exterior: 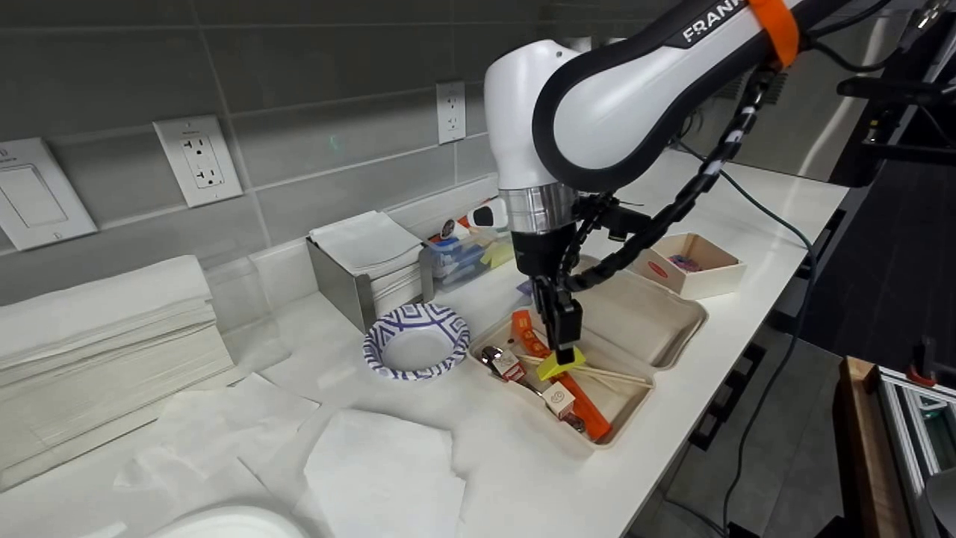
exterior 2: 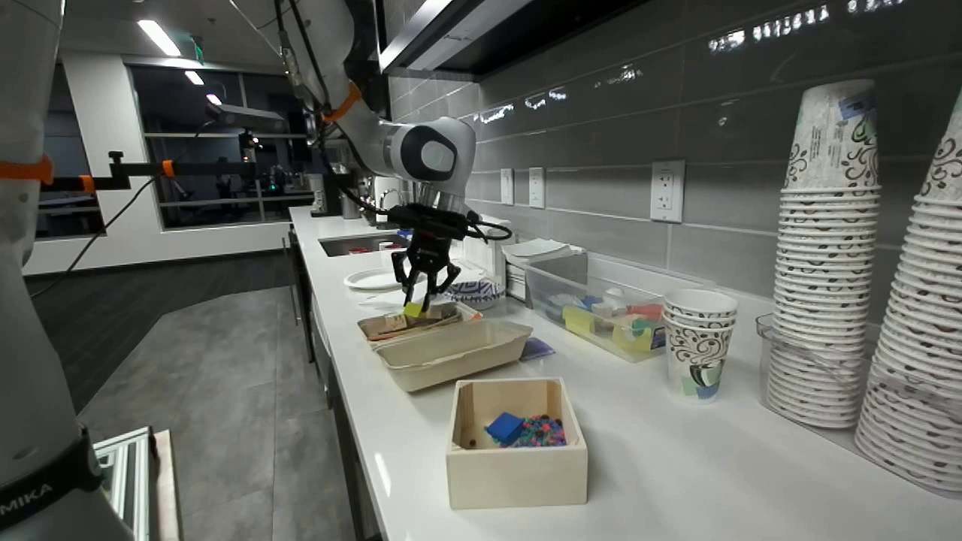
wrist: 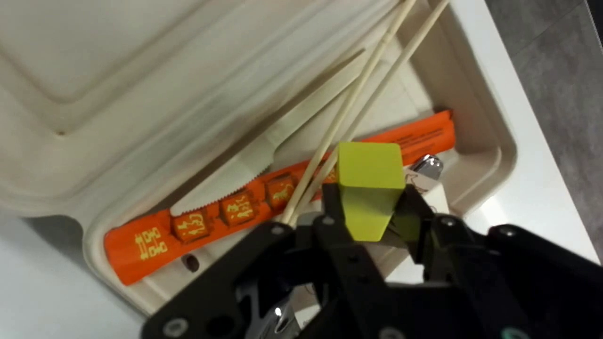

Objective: Put the yellow item in the pack

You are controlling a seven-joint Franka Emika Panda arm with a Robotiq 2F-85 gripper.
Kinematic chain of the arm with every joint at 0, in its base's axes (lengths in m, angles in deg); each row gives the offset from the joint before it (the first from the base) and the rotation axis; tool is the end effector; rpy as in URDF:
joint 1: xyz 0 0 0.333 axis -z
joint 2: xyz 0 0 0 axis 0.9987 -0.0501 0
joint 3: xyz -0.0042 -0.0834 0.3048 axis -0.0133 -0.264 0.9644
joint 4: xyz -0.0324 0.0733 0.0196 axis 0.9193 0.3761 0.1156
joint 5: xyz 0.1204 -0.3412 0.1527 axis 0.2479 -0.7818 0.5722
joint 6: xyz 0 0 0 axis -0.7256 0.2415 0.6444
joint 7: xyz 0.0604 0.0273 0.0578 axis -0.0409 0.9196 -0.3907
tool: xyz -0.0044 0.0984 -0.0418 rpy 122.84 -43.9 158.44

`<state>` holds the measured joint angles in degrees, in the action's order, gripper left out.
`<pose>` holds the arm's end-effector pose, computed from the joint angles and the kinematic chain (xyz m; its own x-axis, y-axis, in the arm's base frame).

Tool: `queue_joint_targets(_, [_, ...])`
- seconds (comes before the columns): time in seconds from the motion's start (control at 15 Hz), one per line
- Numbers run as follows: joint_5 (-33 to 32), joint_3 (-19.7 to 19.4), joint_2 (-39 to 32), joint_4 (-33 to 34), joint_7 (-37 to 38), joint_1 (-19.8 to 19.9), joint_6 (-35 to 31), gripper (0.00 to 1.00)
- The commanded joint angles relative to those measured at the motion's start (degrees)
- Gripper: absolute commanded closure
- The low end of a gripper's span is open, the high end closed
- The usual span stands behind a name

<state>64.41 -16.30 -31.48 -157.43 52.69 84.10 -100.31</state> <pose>0.5499 0.1260 0.2912 0.7124 0.6847 -0.1538 0.6498 -0.7263 -0.2239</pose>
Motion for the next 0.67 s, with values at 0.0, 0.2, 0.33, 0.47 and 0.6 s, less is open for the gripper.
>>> queue_joint_targets(0.0, [2.5,-0.1,2.2,-3.5,3.7,0.1,-1.1,0.92])
queue_joint_targets(0.2, [2.0,-0.3,2.6,-5.0,8.0,-0.4,-3.8,0.92])
queue_joint_targets(0.33, [2.2,-0.3,3.0,-6.0,9.9,-0.5,-6.3,0.91])
queue_joint_targets(0.47, [3.9,0.2,3.8,-6.6,9.3,0.0,-6.5,0.39])
queue_joint_targets(0.6, [5.4,0.2,5.5,-7.1,8.3,0.4,-4.6,0.27])
